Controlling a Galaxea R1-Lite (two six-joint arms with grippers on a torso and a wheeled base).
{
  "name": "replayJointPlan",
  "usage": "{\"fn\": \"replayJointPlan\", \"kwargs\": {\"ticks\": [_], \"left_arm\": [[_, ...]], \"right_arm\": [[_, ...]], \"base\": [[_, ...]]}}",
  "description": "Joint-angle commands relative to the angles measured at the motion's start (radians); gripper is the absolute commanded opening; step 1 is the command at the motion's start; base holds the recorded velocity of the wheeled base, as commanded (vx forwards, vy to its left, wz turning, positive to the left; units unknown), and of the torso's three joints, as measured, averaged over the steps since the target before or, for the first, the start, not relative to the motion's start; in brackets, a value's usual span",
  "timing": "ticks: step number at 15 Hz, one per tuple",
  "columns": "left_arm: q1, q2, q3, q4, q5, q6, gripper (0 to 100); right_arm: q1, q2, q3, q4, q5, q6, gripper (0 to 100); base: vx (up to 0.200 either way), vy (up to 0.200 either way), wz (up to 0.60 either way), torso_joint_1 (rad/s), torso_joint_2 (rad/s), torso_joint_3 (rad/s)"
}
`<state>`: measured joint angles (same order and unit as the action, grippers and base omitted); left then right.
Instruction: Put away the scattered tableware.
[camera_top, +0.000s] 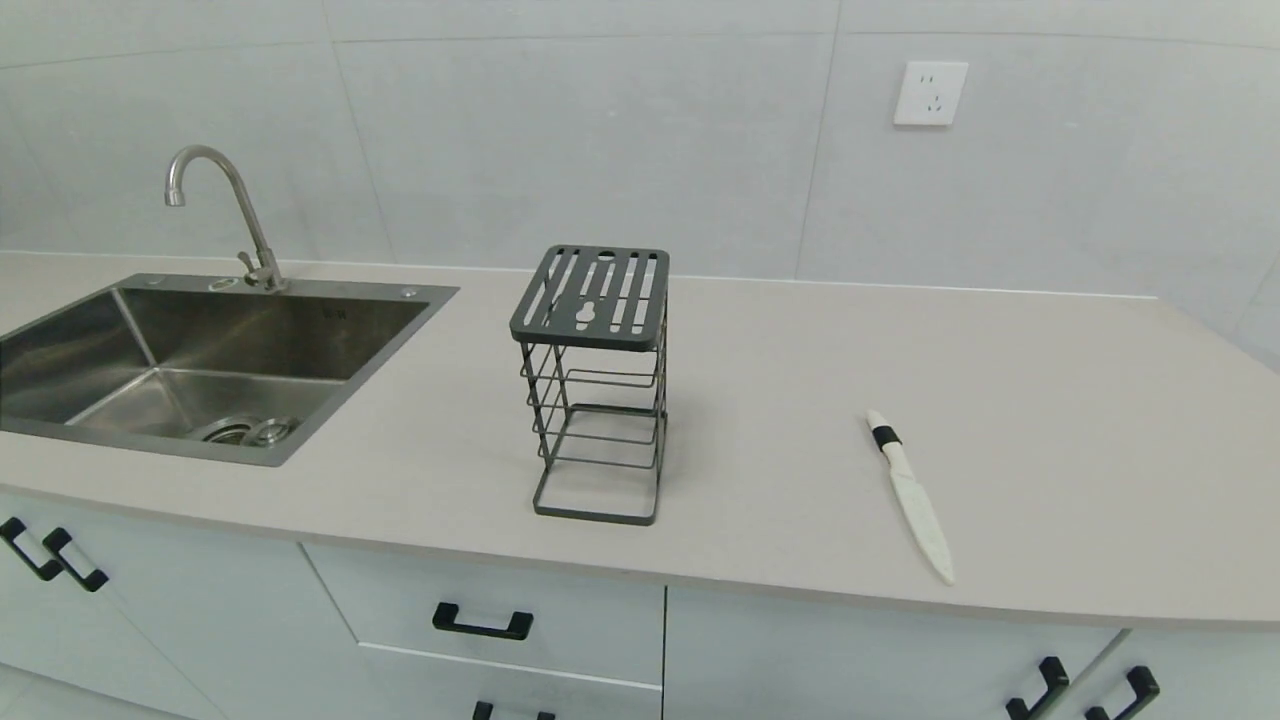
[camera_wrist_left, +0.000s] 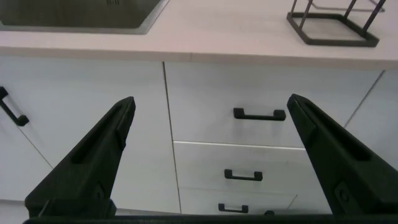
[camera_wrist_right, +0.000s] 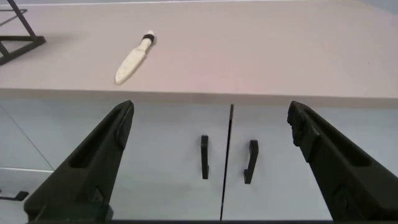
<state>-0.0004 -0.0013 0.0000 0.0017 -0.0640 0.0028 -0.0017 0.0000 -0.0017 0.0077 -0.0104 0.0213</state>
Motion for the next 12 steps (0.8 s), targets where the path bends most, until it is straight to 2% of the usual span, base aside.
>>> {"fn": "replayJointPlan", "kwargs": {"ticks": [1, 3, 8, 12], "left_arm": [[0.0, 0.001, 0.0, 0.0, 0.023, 0.006, 100], [0.002, 0.001, 0.0, -0.002, 0.058, 0.0, 100], [0.0, 0.001, 0.0, -0.002, 0.052, 0.005, 100], [0.0, 0.001, 0.0, -0.002, 0.05, 0.008, 100]], "right_arm": [[0.0, 0.002, 0.0, 0.0, 0.0, 0.0, 100], [0.0, 0.002, 0.0, 0.0, 0.0, 0.0, 100], [0.0, 0.002, 0.0, 0.0, 0.0, 0.0, 100], [0.0, 0.002, 0.0, 0.0, 0.0, 0.0, 100]], "base": [[0.0, 0.0, 0.0, 0.281, -0.52, -0.251], [0.0, 0.0, 0.0, 0.286, -0.54, -0.254], [0.0, 0.0, 0.0, 0.281, -0.54, -0.266], [0.0, 0.0, 0.0, 0.068, -0.13, -0.068]]}}
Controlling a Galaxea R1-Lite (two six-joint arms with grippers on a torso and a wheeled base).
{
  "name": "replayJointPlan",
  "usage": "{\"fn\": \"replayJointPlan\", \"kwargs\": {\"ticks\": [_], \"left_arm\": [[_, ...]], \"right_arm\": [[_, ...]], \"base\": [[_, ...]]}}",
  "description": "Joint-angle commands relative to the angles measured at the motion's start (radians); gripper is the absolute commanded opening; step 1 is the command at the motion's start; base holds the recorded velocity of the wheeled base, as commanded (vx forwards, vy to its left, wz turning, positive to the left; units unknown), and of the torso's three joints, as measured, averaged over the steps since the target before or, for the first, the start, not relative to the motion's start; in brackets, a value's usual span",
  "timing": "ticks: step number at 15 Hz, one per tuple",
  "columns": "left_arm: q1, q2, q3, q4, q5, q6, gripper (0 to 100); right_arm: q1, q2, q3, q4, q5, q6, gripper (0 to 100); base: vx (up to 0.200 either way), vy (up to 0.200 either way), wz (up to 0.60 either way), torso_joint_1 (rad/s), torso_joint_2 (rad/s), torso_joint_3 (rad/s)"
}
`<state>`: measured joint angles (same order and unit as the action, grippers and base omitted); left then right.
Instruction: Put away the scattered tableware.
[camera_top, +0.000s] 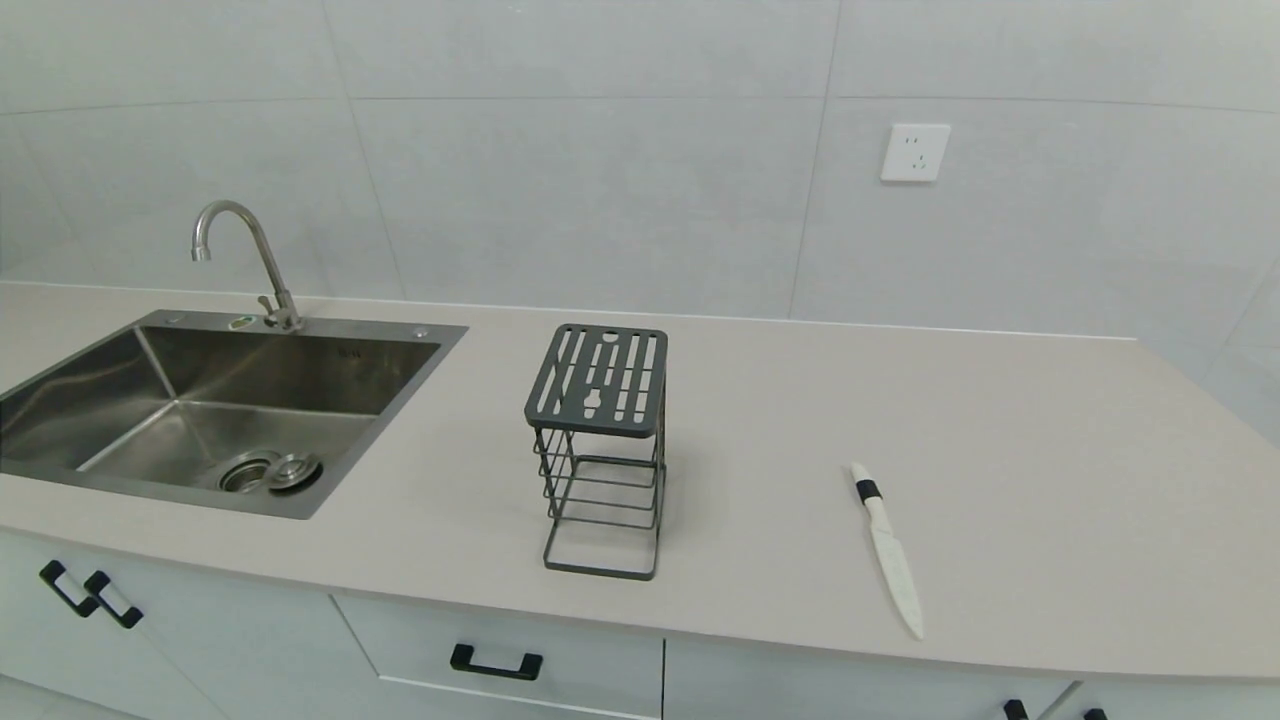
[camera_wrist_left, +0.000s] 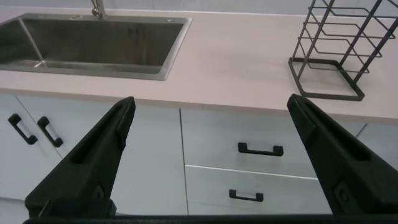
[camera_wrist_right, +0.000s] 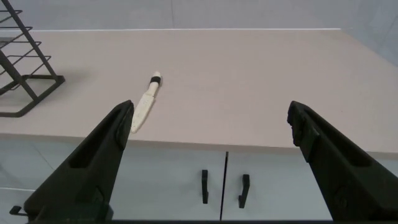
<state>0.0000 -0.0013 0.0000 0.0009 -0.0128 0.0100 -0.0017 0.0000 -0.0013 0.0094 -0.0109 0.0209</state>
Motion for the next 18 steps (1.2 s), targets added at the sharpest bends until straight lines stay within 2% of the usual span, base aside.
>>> {"fn": "replayJointPlan", "kwargs": {"ticks": [1, 3, 18], "left_arm": [[0.0, 0.001, 0.0, -0.001, -0.001, 0.001, 100], [0.0, 0.001, 0.0, -0.001, 0.0, -0.002, 100], [0.0, 0.001, 0.0, -0.001, 0.0, -0.005, 100]], "right_arm": [[0.0, 0.002, 0.0, -0.002, 0.0, 0.001, 100], [0.0, 0.002, 0.0, -0.002, 0.0, -0.001, 100], [0.0, 0.002, 0.0, -0.002, 0.0, 0.001, 100]], "base": [[0.0, 0.0, -0.6, 0.163, -0.31, -0.134], [0.0, 0.0, -0.6, 0.249, -0.49, -0.227], [0.0, 0.0, 0.0, 0.027, -0.02, 0.01]]}}
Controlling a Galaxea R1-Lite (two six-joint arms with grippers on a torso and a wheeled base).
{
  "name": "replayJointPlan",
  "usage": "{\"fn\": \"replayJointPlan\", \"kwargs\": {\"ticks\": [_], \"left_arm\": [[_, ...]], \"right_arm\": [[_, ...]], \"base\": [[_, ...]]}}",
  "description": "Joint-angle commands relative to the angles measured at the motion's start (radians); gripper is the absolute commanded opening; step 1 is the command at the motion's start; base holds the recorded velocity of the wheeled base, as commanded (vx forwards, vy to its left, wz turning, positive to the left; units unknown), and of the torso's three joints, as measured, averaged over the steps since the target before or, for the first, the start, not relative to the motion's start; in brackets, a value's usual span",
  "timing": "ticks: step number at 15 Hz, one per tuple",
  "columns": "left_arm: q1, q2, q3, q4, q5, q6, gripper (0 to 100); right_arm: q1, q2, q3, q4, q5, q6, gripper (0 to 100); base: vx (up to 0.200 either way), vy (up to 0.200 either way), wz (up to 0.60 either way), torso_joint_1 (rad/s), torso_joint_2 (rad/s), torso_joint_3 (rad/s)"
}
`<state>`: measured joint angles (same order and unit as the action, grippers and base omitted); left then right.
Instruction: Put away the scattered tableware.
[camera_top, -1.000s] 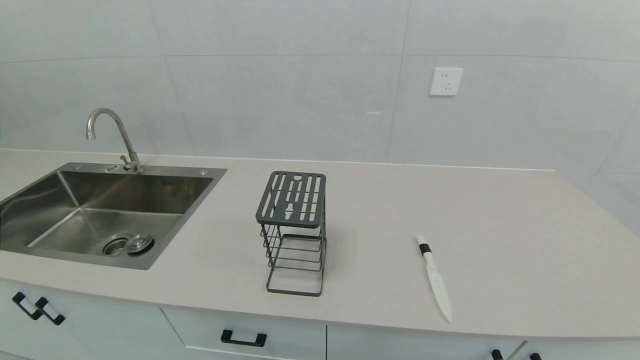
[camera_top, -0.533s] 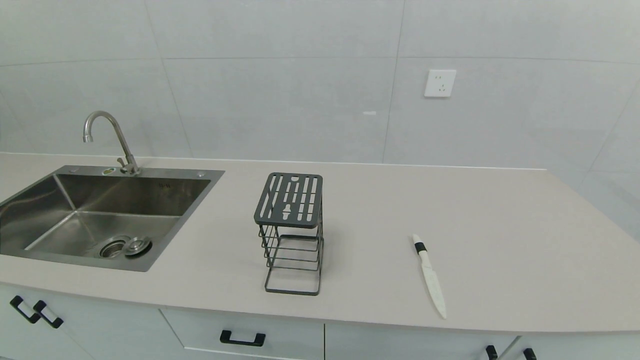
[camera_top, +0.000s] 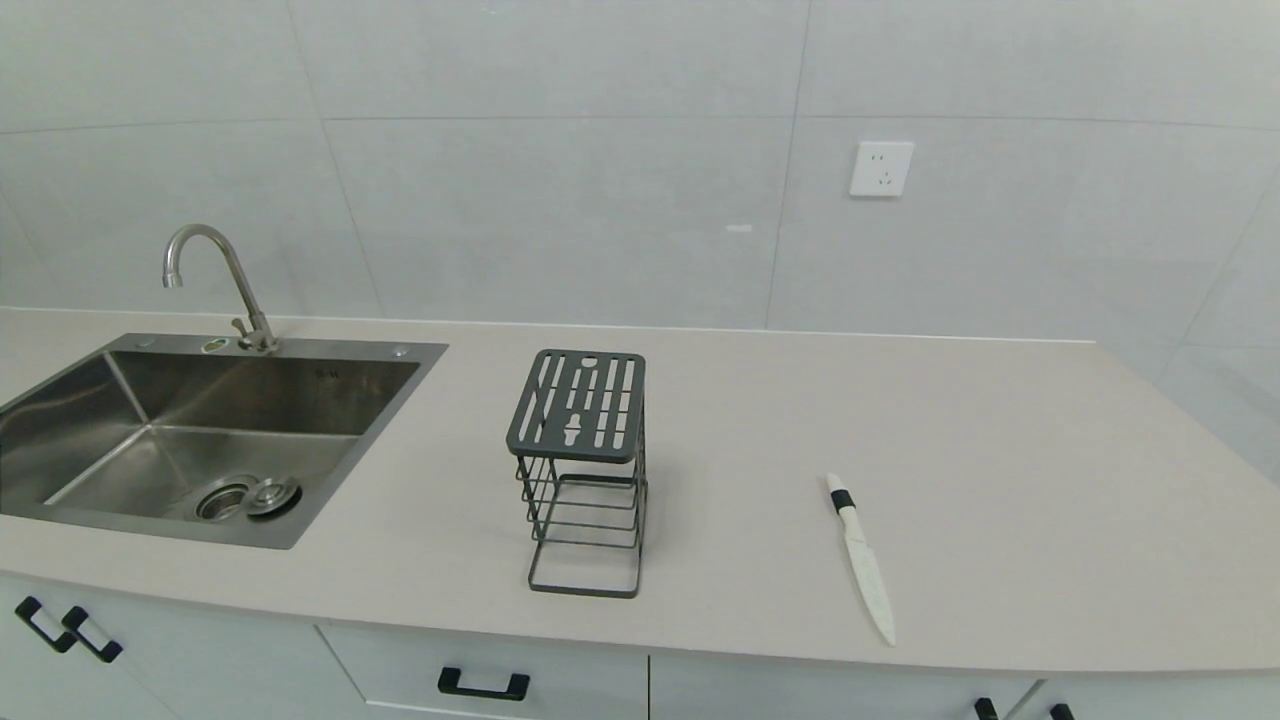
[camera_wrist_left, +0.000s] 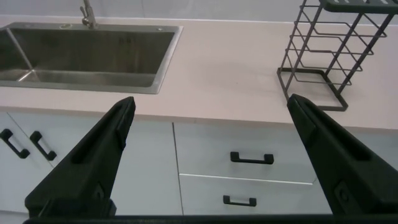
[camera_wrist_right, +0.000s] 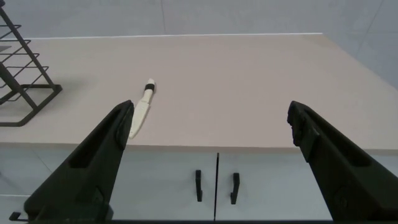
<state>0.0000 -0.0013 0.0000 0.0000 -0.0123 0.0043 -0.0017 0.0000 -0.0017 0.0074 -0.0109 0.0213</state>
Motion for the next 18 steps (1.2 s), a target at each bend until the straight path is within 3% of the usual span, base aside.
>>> {"fn": "replayJointPlan", "kwargs": {"ticks": [1, 10, 13, 18], "left_arm": [[0.0, 0.001, 0.0, 0.0, 0.0, -0.001, 100], [0.0, 0.001, 0.0, 0.0, 0.002, -0.001, 100], [0.0, 0.001, 0.0, 0.0, 0.002, -0.001, 100], [0.0, 0.001, 0.0, 0.0, 0.0, 0.003, 100]], "right_arm": [[-0.001, 0.002, 0.0, 0.0, 0.0, 0.0, 100], [0.0, 0.002, 0.0, 0.0, 0.0, 0.0, 100], [0.0, 0.002, 0.0, 0.0, 0.0, 0.0, 100], [0.0, 0.002, 0.0, 0.0, 0.0, 0.0, 100]], "base": [[0.0, 0.0, 0.0, 0.227, 0.0, 0.222], [0.0, 0.0, 0.0, 0.292, -0.05, 0.235], [0.0, 0.0, -0.6, 0.059, -0.02, 0.051], [0.0, 0.0, 0.0, 0.0, 0.0, 0.0]]}}
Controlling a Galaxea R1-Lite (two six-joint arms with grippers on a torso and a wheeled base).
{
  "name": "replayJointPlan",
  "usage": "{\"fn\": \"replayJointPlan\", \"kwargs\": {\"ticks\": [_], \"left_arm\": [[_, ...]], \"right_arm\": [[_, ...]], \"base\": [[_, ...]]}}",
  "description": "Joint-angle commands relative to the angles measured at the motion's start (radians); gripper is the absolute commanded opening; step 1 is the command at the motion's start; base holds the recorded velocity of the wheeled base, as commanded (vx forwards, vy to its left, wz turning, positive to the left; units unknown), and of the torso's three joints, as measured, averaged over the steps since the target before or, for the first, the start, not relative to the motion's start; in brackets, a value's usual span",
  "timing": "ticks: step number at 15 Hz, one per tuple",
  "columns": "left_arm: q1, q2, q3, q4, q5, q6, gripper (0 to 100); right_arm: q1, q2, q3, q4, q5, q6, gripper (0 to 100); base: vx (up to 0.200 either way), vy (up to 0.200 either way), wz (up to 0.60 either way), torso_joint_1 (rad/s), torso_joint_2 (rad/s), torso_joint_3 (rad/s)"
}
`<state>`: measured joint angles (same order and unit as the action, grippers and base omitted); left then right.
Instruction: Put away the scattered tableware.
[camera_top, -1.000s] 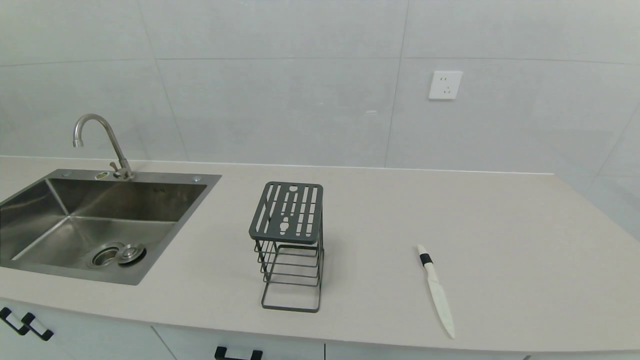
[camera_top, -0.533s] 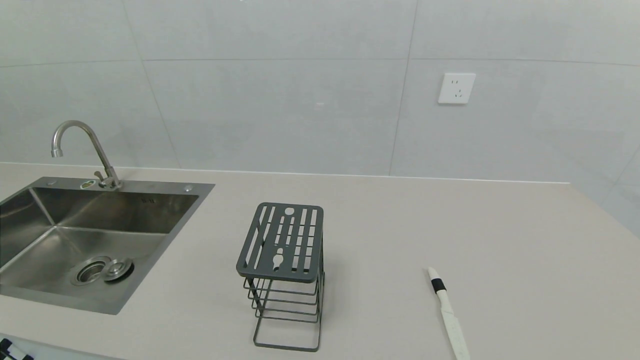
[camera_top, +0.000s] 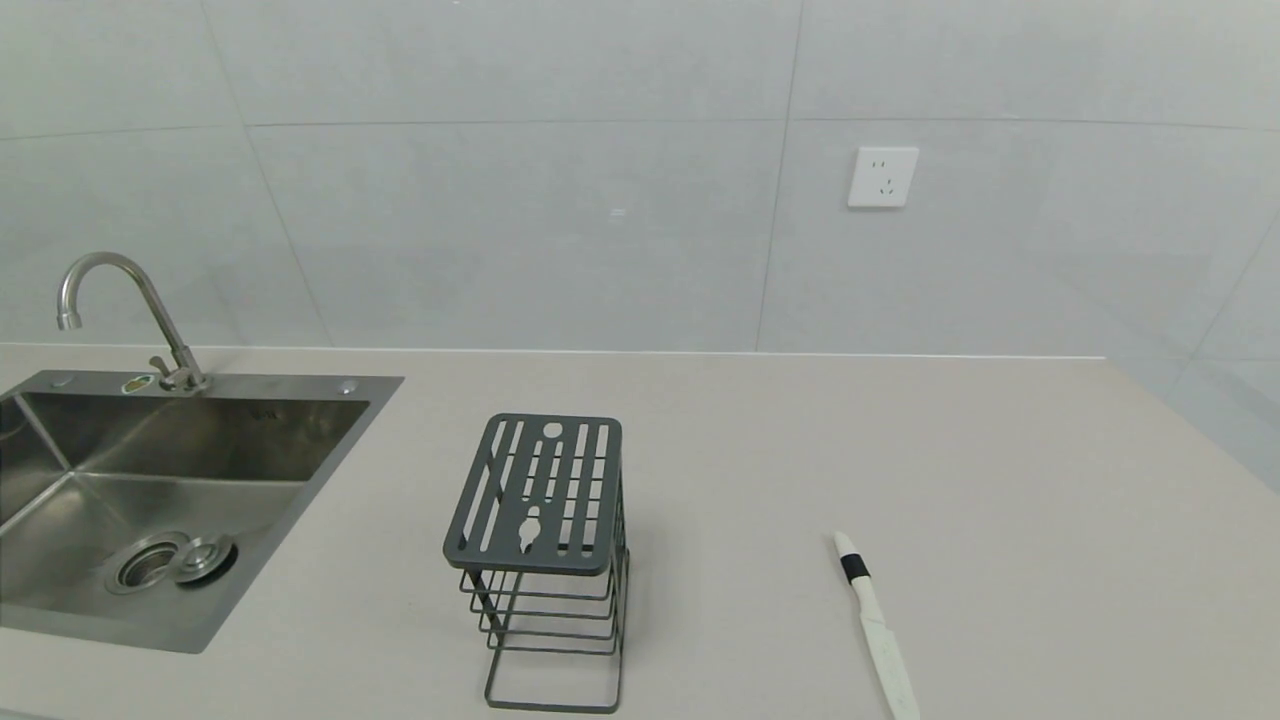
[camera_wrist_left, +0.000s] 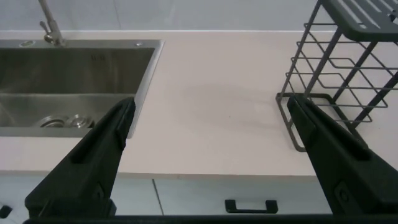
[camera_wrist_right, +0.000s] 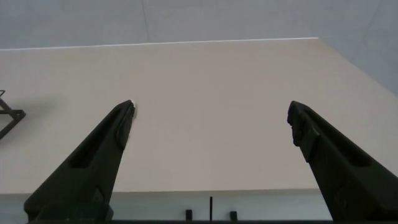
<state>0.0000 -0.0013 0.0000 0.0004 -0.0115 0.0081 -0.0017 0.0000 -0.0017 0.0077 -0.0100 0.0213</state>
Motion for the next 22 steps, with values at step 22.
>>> {"fn": "replayJointPlan", "kwargs": {"ticks": [22], "left_arm": [[0.002, 0.001, 0.0, 0.0, -0.004, 0.004, 100]], "right_arm": [[0.241, 0.572, -0.374, 0.002, 0.344, 0.213, 100]], "base": [[0.0, 0.0, 0.0, 0.0, 0.0, 0.0]]}}
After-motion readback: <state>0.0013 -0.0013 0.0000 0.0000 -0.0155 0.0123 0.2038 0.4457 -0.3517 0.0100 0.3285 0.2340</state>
